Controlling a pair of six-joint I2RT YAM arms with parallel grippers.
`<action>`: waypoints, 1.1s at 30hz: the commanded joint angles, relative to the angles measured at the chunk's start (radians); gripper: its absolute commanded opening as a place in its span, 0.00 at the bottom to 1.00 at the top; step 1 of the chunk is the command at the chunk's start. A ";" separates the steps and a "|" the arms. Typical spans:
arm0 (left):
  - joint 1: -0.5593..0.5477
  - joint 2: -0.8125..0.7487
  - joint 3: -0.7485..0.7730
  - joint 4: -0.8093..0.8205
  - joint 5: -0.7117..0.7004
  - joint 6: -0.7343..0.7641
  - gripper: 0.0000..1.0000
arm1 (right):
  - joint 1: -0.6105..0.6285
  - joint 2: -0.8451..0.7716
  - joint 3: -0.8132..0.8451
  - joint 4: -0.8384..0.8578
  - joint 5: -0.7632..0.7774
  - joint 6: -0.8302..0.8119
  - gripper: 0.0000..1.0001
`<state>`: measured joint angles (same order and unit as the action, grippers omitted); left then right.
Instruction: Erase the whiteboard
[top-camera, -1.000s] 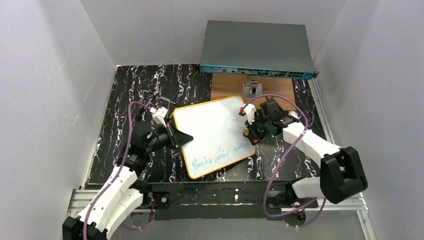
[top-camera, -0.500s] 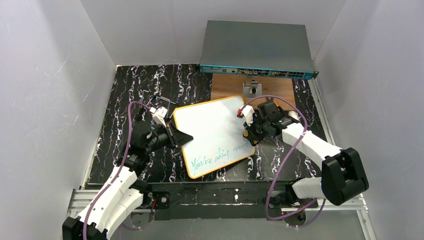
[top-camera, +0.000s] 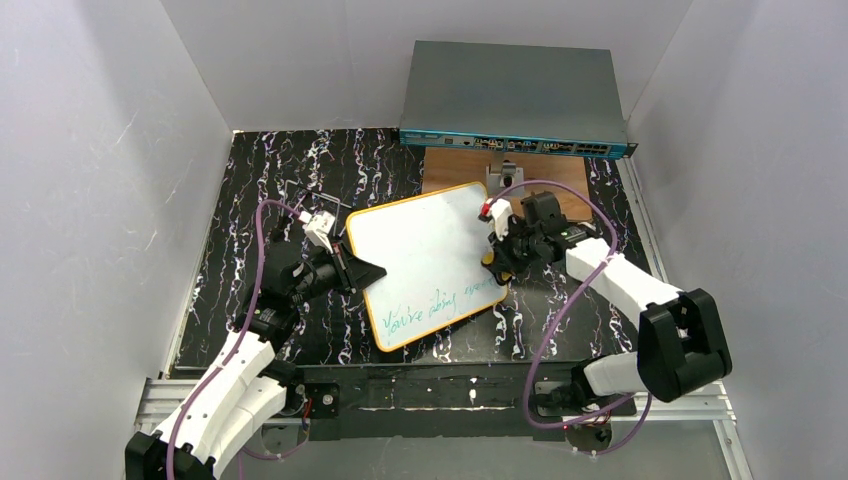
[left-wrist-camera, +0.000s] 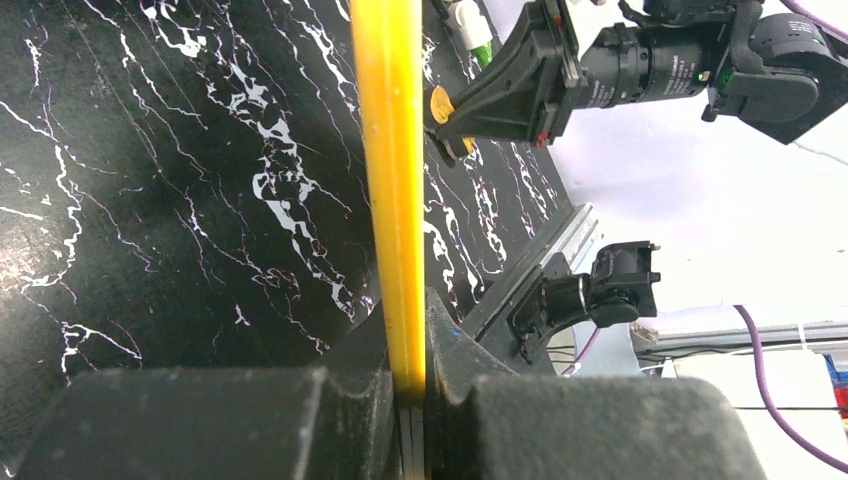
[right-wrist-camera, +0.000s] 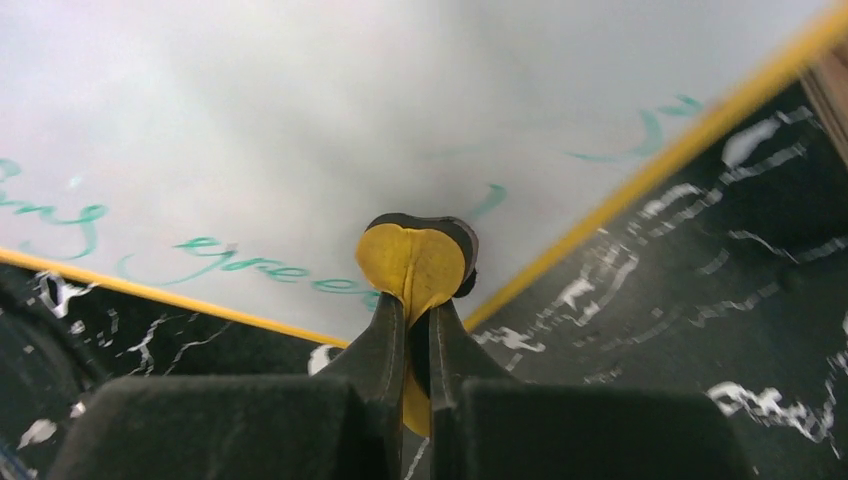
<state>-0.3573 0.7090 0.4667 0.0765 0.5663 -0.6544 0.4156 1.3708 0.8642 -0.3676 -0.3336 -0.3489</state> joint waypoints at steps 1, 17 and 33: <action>-0.015 0.014 0.016 -0.037 0.045 0.116 0.00 | 0.076 -0.056 -0.015 0.053 -0.134 -0.026 0.01; -0.014 0.022 0.013 -0.030 0.052 0.113 0.00 | -0.013 0.068 0.044 0.026 0.025 0.028 0.01; -0.023 0.056 0.009 -0.003 0.094 0.093 0.00 | -0.054 0.077 0.107 0.078 -0.038 0.159 0.01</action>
<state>-0.3580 0.7563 0.4686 0.1238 0.5793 -0.6399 0.3691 1.4433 0.9596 -0.3248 -0.2806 -0.2195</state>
